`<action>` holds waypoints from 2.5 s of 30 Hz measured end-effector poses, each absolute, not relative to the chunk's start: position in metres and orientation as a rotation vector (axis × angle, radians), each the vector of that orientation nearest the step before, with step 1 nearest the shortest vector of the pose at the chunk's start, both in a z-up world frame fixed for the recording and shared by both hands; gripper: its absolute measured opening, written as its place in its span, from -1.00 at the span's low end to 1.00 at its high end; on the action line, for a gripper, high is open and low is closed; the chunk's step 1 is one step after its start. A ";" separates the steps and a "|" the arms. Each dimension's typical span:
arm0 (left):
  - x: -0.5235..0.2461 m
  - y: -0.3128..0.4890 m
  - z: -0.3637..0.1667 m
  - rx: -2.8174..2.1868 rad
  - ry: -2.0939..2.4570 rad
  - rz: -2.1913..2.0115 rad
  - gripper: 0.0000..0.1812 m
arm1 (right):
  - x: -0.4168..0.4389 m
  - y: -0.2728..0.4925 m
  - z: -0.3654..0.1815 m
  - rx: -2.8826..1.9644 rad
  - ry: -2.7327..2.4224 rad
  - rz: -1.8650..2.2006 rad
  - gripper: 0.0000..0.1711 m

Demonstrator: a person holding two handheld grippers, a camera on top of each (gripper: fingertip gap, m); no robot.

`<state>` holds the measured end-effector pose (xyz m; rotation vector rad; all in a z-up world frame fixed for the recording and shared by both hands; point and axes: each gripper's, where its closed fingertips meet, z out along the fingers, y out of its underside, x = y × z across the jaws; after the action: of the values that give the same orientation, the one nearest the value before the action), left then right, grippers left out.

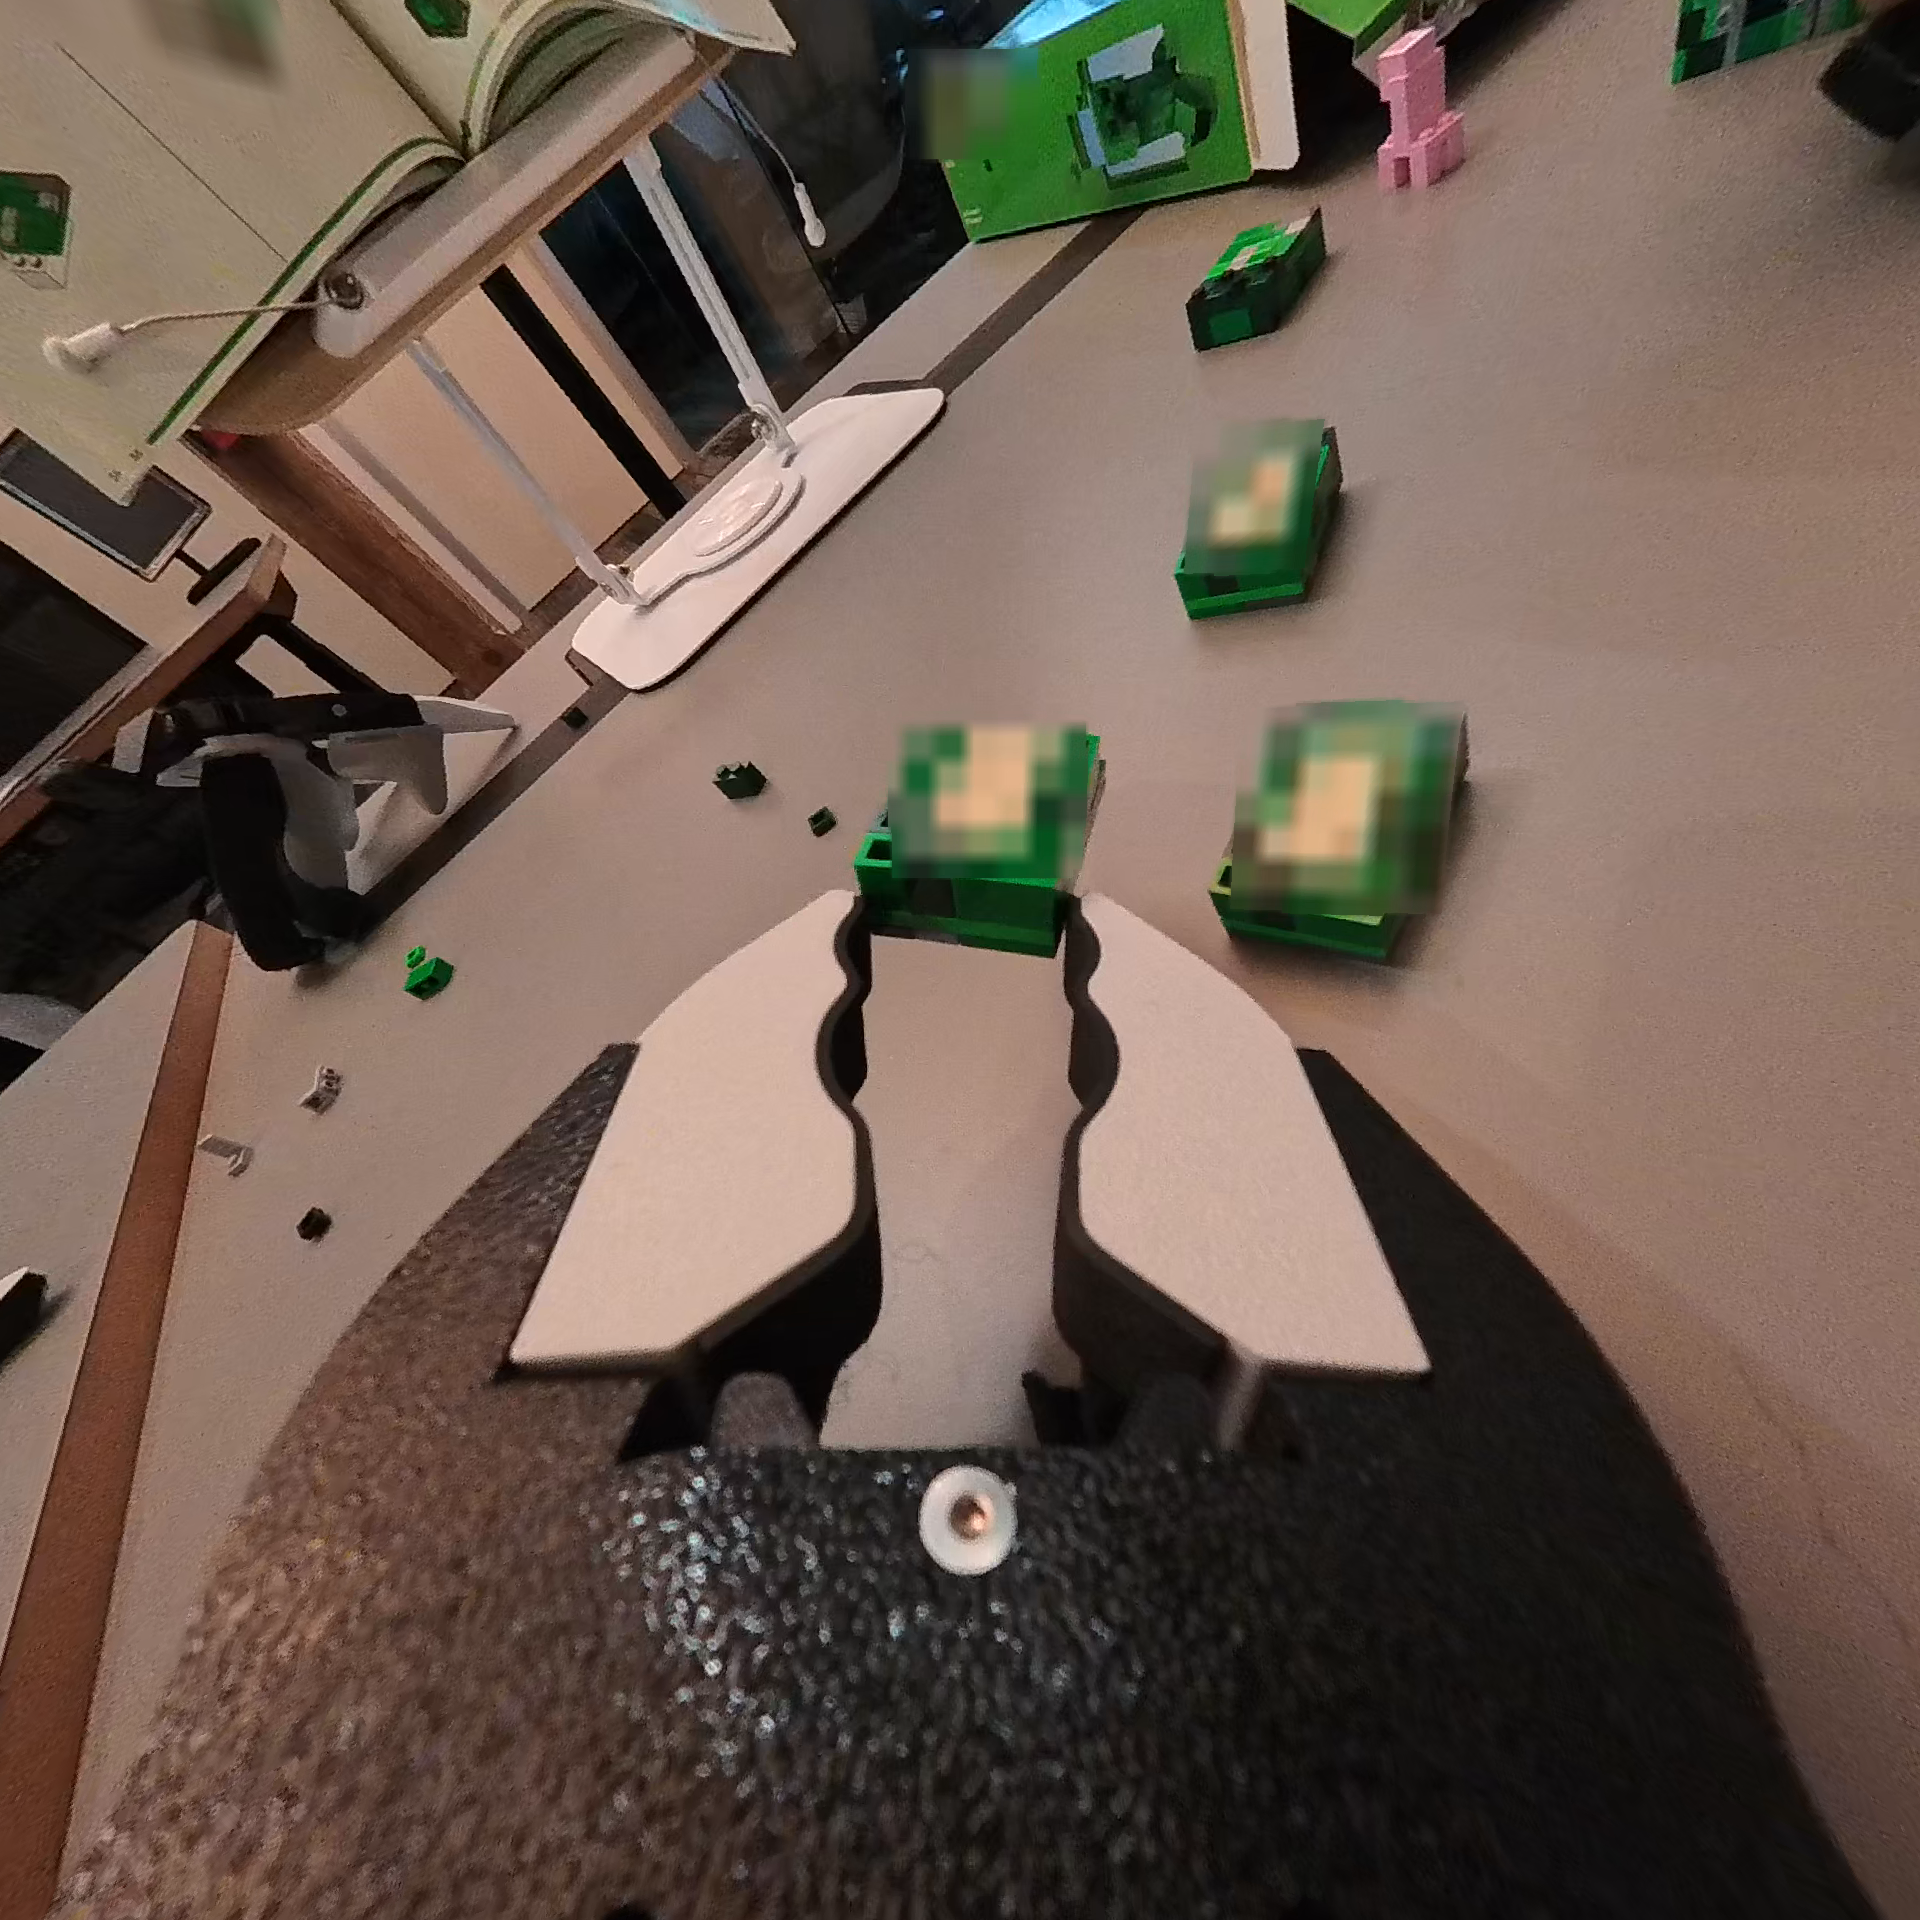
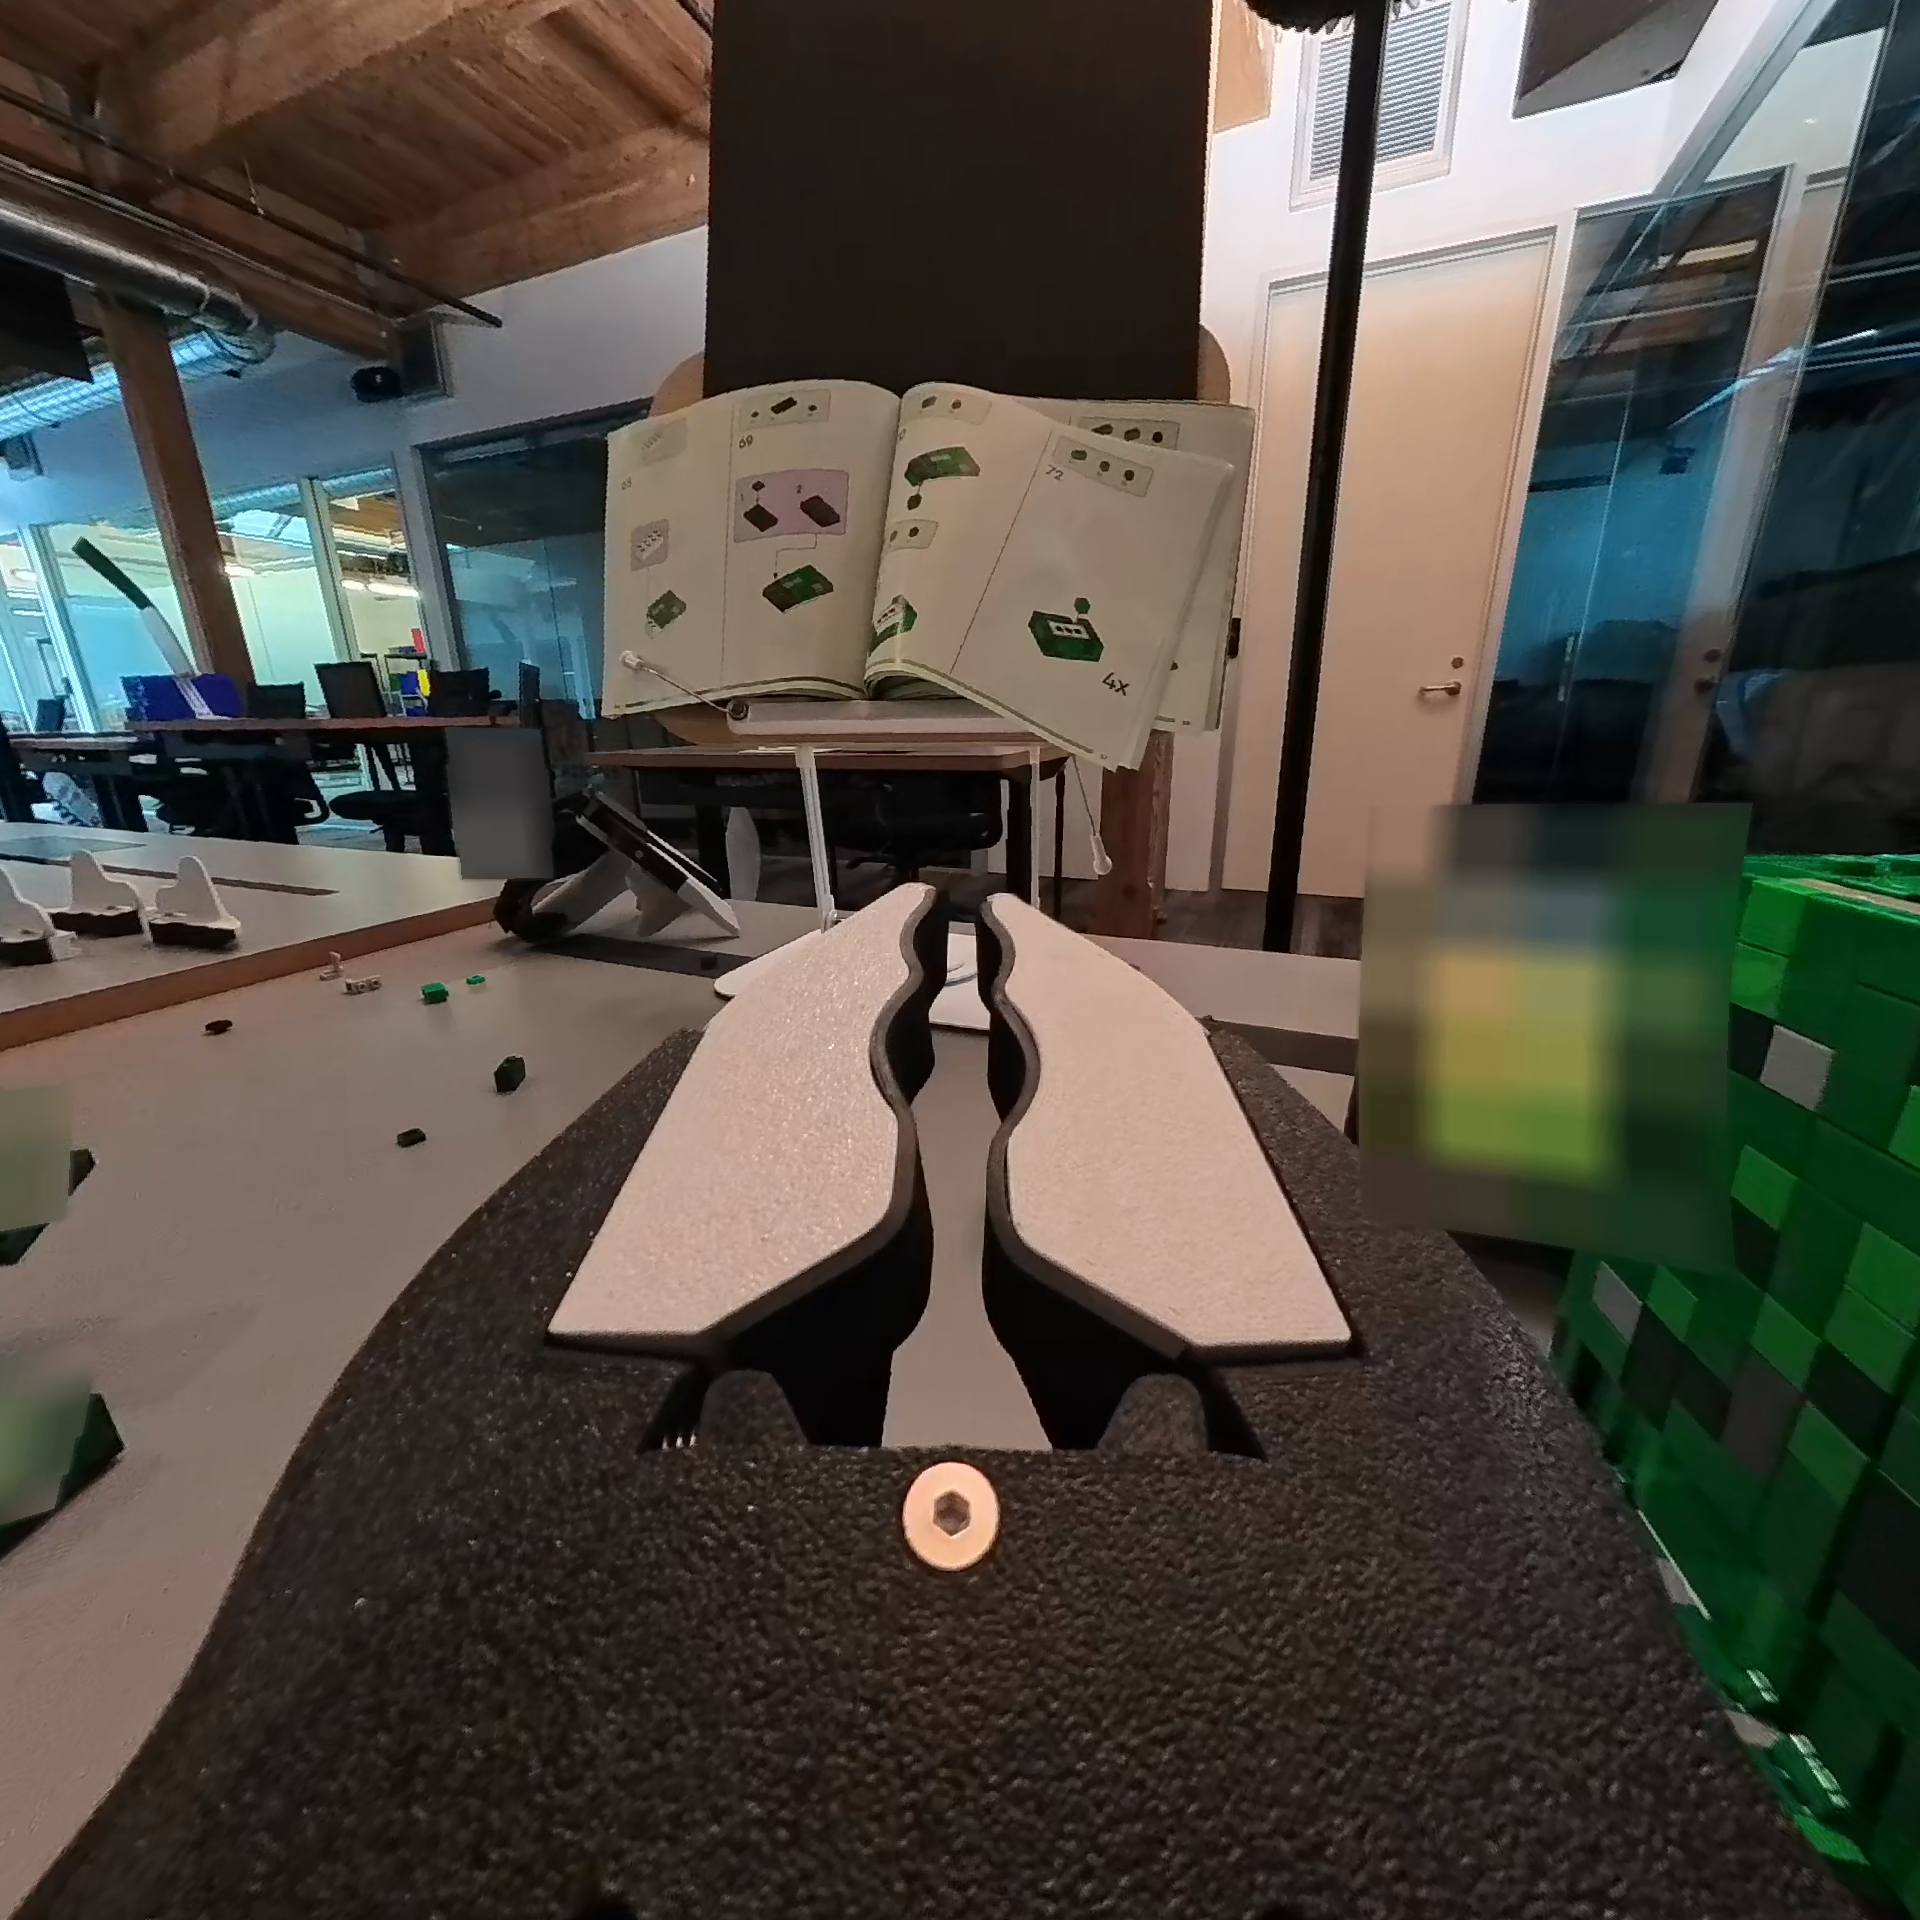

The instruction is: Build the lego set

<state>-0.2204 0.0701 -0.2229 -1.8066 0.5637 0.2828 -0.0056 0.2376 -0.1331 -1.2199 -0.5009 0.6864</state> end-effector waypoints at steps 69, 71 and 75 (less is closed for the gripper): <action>-0.224 0.071 -0.221 -1.804 0.547 0.321 -0.61 | -0.109 0.119 -0.175 -0.792 -1.289 0.350 -1.00; -0.224 0.072 -0.222 -1.813 0.545 0.316 -0.61 | -0.108 0.121 -0.174 -0.804 -1.279 0.358 -1.00; -0.222 0.071 -0.213 -1.807 0.512 0.179 -0.61 | -0.108 0.124 -0.175 -0.826 -1.269 0.365 -1.00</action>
<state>-0.2223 0.0715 -0.2133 -1.8071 0.5119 0.1790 -0.1082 0.1236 -0.1747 -0.8256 -1.2685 0.3647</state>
